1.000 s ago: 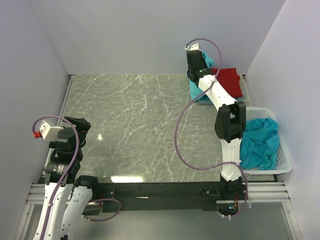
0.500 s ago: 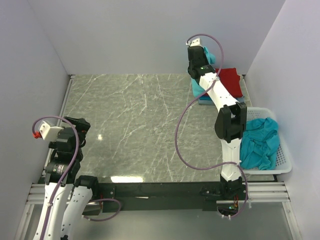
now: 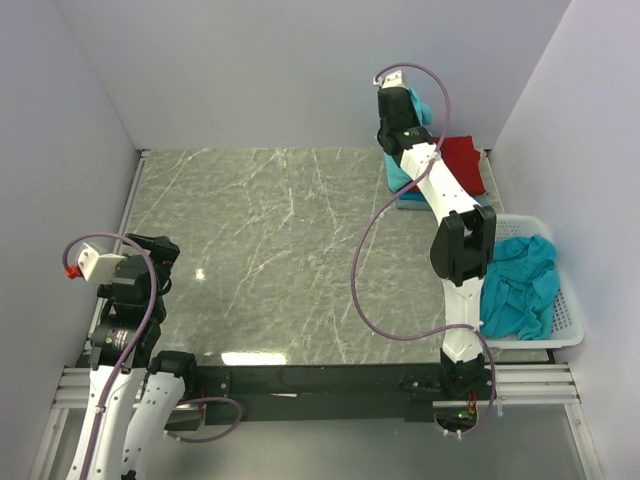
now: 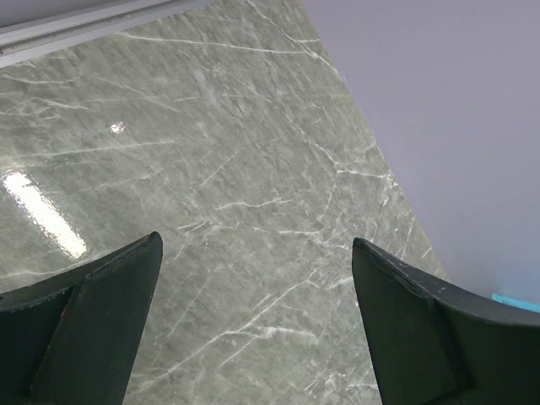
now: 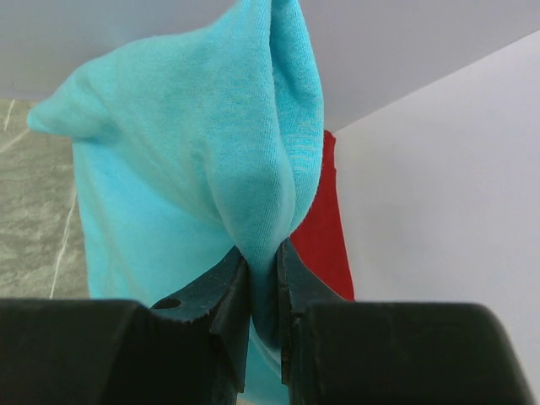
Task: Fold and stack the t-shirts
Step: Neatly place the folded tshirt to the corner
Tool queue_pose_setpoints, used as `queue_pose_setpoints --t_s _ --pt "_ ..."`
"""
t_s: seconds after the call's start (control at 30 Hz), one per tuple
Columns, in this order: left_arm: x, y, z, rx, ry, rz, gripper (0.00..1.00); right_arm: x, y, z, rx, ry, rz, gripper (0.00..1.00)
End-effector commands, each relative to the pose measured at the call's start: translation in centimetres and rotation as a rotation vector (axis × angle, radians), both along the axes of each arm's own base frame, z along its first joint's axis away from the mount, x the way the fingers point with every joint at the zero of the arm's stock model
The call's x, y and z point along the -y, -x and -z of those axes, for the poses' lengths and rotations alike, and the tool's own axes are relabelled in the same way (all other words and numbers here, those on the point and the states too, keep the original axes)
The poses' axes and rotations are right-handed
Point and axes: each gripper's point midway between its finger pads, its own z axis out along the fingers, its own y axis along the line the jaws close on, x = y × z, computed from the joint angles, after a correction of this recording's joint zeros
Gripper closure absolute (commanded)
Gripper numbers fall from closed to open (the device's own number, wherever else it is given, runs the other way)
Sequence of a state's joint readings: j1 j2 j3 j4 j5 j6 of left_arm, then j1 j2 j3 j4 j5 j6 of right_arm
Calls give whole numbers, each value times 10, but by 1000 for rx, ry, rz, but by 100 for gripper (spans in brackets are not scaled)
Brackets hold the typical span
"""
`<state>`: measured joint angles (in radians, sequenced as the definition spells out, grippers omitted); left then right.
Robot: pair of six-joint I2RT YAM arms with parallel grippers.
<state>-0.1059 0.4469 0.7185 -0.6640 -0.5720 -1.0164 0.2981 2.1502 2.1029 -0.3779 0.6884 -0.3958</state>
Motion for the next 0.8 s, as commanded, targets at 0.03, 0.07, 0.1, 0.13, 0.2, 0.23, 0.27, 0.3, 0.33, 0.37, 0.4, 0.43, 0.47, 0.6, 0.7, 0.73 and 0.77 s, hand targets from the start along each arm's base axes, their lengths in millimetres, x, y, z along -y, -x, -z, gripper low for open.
queue_pose_setpoints --t_s 0.03,0.07,0.1,0.13,0.2,0.23,0.27,0.3,0.33,0.37,0.4,0.43,0.47,0.6,0.7,0.73,0.77 --pt "-4 1 -12 41 7 -24 0 14 13 -101 225 -46 23 100" --pt "-4 2 -13 43 7 -26 1 14 14 -103 231 -47 22 100" --pt "-4 1 -13 45 7 -27 1 14 14 -104 230 -47 19 100" --pt "-4 1 -13 45 7 -26 1 15 14 -104 230 -47 20 100" --pt "-3 1 -13 44 8 -23 1 16 15 -106 234 -46 22 100" --pt "-3 1 -12 43 8 -23 1 18 15 -105 234 -45 24 100" --pt "-3 1 -11 43 11 -24 1 19 14 -105 237 -43 25 100" --pt "-2 0 -12 49 15 -19 1 19 14 -106 238 -43 20 100" --pt "-1 -2 -11 50 14 -10 1 20 13 -105 237 -42 20 100" --pt "-1 -2 -9 45 13 -11 0 21 12 -104 238 -41 23 100" --pt "-1 -2 -9 45 14 -10 0 22 11 -104 238 -40 26 100" --pt "-1 -2 -8 41 14 -12 1 23 11 -105 241 -39 27 100" --pt "-1 -3 -9 40 13 -13 1 23 11 -105 241 -40 29 100" --pt "0 -4 -7 36 15 -11 1 31 10 -107 252 -50 37 100" --pt "0 -5 -6 32 14 -9 1 35 8 -100 239 -51 41 100" --pt "0 -5 -5 28 14 -11 0 37 7 -94 225 -53 40 100" --pt "-1 -5 -5 29 14 -12 1 37 5 -90 220 -55 38 100"
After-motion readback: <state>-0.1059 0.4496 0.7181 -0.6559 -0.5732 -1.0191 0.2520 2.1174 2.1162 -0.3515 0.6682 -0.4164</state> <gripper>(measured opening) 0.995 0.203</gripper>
